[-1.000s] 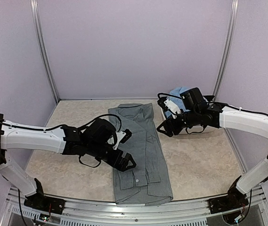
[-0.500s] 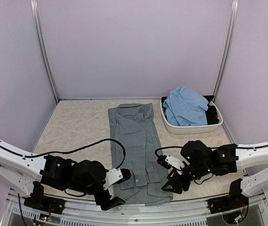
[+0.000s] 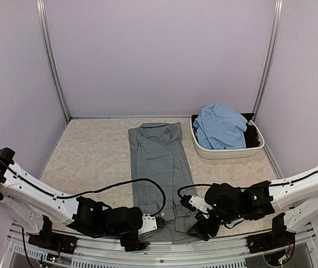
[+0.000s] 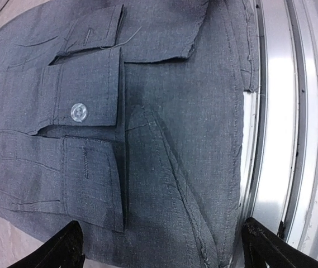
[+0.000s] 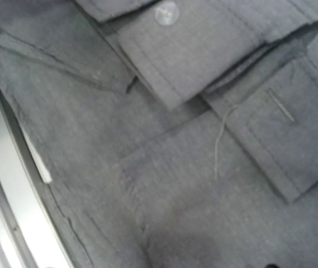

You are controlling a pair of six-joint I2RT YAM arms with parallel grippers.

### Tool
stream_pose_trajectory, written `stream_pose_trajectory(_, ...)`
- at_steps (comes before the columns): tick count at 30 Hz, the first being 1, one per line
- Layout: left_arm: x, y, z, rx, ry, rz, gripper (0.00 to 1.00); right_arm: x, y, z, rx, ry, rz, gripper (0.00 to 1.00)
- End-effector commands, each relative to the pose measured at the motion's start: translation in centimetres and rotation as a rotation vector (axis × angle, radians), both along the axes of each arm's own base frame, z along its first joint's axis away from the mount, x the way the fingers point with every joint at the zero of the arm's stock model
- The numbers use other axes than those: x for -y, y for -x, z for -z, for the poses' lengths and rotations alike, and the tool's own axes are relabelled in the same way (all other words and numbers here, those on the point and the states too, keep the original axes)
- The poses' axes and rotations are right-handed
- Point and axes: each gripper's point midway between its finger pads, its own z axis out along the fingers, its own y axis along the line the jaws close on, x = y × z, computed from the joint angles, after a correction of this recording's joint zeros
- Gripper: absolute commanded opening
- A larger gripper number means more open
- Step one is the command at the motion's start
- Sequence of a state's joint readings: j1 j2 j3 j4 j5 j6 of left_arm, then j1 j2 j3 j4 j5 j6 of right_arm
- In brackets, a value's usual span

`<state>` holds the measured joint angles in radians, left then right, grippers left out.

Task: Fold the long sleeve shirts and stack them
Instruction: Pick up the rectangle-folded shirt from the center of the board.

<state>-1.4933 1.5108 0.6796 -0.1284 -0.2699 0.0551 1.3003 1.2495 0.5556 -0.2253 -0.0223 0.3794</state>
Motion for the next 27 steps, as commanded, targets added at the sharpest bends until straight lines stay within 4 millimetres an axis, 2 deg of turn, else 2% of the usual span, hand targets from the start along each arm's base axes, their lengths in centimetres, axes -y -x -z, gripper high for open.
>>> stream_pose_trajectory(1, 1.4, -0.6, 0.1, 0.016, -0.025, 0.045, 0.91, -0.4, -0.1, 0.3, -0.011, -0.019, 0.049, 0.77)
stream_pose_trajectory(4, 1.3, -0.9, 1.0, -0.013, -0.066, 0.063, 0.86, 0.0, -0.3, 1.0, -0.017, -0.001, 0.073, 0.76)
stream_pose_trajectory(13, 1.4, -0.7, 2.4, -0.143, -0.112, 0.109, 0.68, 0.3, -0.3, 1.0, -0.032, 0.0, 0.101, 0.74)
stream_pose_trajectory(23, 1.1, -0.6, 4.2, -0.209, -0.184, 0.082, 0.34, 0.7, -0.6, 0.0, -0.029, -0.044, 0.143, 0.73)
stream_pose_trajectory(26, 0.7, -1.0, 4.5, -0.242, -0.19, 0.048, 0.2, 1.0, -0.7, -0.4, -0.027, -0.07, 0.163, 0.73)
stream_pose_trajectory(27, 0.5, -1.1, 4.6, -0.25, -0.194, 0.04, 0.12, 1.1, -0.7, -0.7, -0.025, -0.082, 0.171, 0.73)
